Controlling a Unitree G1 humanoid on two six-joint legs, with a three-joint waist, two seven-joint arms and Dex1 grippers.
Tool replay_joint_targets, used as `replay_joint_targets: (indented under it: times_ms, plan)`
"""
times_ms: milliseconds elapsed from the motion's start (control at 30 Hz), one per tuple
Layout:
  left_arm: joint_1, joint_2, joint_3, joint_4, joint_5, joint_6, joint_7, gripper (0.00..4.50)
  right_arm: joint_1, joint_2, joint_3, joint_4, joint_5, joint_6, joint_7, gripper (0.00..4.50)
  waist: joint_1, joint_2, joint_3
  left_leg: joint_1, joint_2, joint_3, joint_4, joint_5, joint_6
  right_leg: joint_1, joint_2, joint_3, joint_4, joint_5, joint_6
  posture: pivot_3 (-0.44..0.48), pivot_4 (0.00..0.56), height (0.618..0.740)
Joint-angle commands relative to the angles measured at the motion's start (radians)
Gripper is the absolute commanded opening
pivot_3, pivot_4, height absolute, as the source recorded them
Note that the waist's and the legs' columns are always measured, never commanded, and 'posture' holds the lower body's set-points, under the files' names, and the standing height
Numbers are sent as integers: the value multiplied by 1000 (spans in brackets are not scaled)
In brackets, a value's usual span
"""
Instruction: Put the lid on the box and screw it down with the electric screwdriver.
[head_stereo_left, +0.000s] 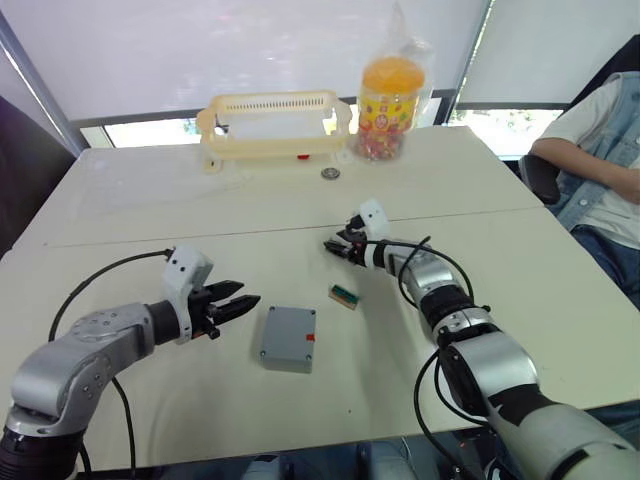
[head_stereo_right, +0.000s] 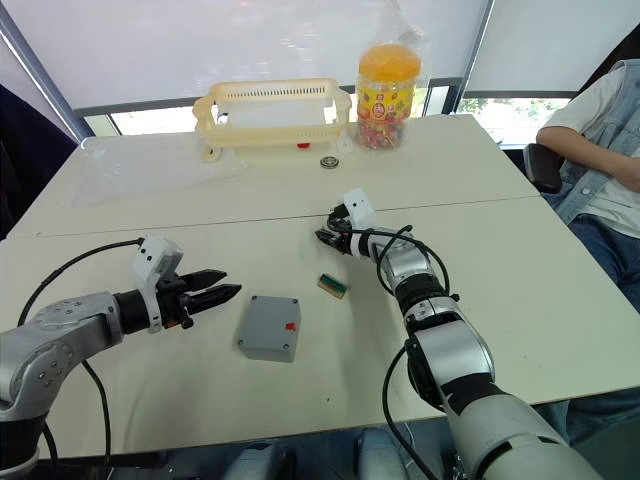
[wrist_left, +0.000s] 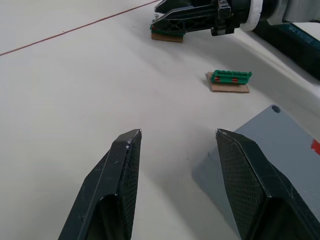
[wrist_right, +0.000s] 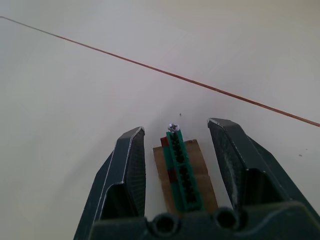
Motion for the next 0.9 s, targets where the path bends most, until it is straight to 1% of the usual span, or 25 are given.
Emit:
replay_joint_targets:
  times_ms: [33,67,100,367,567,767,900]
  plan:
    - [-11,0,-3,-32,-1,-14,6,2405,-30,10,-9,-7,-9,-19,-4,790,0,0,0,0,0,0,0,0,0,0,0,0,0,0,0,0,150,740]
    - [-14,0,-3,-30,-2,-13,8,2405,-30,11,-12,-8,-8,-15,-3,339,0,0,0,0,0,0,0,0,0,0,0,0,0,0,0,0,150,740]
    - [-16,0,-3,-29,-2,-12,10,2405,-30,12,-15,-8,-7,-13,-1,19,1,0,0,0,0,0,0,0,0,0,0,0,0,0,0,0,150,740]
    - [-25,-6,-20,-30,-1,-9,24,2405,-34,10,-26,-13,-11,-13,-7,19,0,0,0,0,0,0,0,0,0,0,0,0,0,0,0,0,150,740]
    - [-34,-10,-31,-25,-1,-11,26,2405,-37,-2,-54,-58,12,4,-5,19,0,0,0,0,0,0,0,0,0,0,0,0,0,0,0,0,150,740]
    - [-47,-19,-49,-17,5,-16,24,2405,-15,-3,-83,-147,44,23,20,19,0,0,0,0,0,0,0,0,0,0,0,0,0,0,0,0,150,740]
    - [-55,-17,-56,-13,6,-17,14,2405,16,-15,-78,-248,54,61,36,19,1,0,0,0,0,0,0,0,0,0,0,0,0,0,0,0,150,740]
